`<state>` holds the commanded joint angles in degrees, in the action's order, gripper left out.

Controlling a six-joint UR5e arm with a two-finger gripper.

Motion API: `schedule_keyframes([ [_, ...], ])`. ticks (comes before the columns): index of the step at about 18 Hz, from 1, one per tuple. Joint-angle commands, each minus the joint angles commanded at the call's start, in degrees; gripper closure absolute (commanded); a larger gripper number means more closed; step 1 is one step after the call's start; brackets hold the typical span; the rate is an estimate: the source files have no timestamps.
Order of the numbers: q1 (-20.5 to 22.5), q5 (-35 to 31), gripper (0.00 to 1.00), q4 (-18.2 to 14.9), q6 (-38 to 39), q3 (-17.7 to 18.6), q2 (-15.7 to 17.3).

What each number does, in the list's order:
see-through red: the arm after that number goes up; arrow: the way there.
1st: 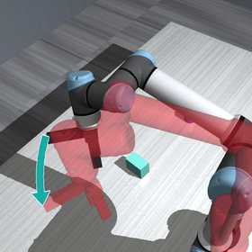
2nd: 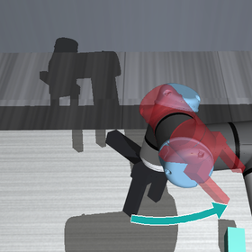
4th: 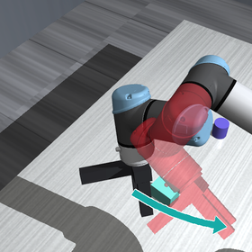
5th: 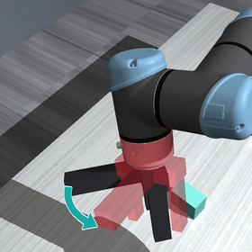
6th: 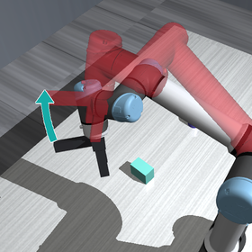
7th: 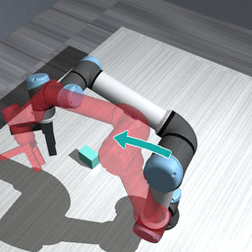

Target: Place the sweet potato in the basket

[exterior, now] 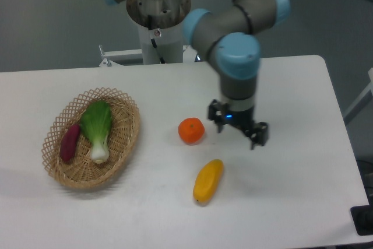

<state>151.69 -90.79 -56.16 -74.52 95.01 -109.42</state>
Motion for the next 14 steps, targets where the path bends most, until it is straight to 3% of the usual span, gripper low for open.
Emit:
schedule_keyframes([
  [3,1.94,0.44,0.00,0.00,-2.47,-0.26,-0.18],
  [14,2.21,0.00,0.00,-0.17,-2.83,0.09,-0.88],
])
